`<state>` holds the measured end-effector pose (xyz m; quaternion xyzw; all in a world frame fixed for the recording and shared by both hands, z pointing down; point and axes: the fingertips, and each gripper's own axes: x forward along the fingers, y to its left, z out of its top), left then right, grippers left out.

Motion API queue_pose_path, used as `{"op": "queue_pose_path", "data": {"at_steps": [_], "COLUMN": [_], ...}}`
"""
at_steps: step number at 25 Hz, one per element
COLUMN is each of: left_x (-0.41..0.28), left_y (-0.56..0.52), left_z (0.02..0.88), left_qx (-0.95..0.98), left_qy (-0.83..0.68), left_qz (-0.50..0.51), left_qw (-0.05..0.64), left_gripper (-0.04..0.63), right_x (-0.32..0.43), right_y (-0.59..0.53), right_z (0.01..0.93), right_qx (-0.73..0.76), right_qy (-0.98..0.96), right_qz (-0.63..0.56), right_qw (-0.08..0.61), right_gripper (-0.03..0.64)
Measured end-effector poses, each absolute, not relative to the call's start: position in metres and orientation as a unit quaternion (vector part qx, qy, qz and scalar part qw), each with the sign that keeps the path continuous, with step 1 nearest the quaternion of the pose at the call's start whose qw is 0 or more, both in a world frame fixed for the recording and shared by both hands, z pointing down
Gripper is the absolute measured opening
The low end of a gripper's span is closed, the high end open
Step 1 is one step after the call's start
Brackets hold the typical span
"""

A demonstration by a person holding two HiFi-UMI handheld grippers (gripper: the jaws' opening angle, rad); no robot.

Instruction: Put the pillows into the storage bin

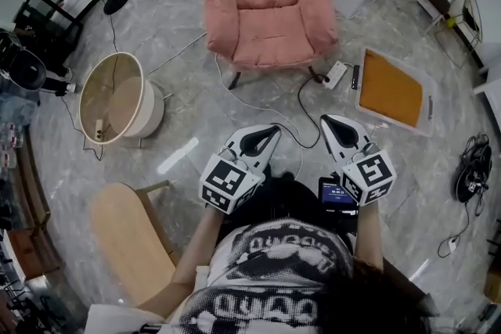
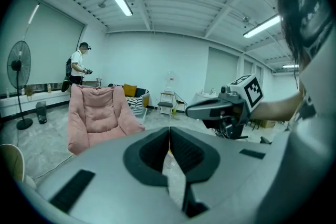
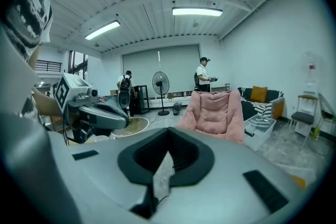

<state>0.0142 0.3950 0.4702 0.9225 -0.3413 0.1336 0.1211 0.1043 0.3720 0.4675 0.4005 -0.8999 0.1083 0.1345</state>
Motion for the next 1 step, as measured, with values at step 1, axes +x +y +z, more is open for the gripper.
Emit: {"op": "queue_pose_path", "data": {"at_steps": [1], "left_x": [0.0128], "left_y": [0.3960], "left_z": [0.4705], "left_qx": [0.922], "left_qy": [-0.343], "left_qz": [0.134], "left_qw": [0.121], "left_gripper": [0.012], "right_x": [0.1034], "right_y": [0.3735], "right_z": [0.4673], "right_qx": [0.401], "right_qy": [-0.900], "right_qz": [0.108], "right_qw": [0.134], "right_gripper": [-0.002]}}
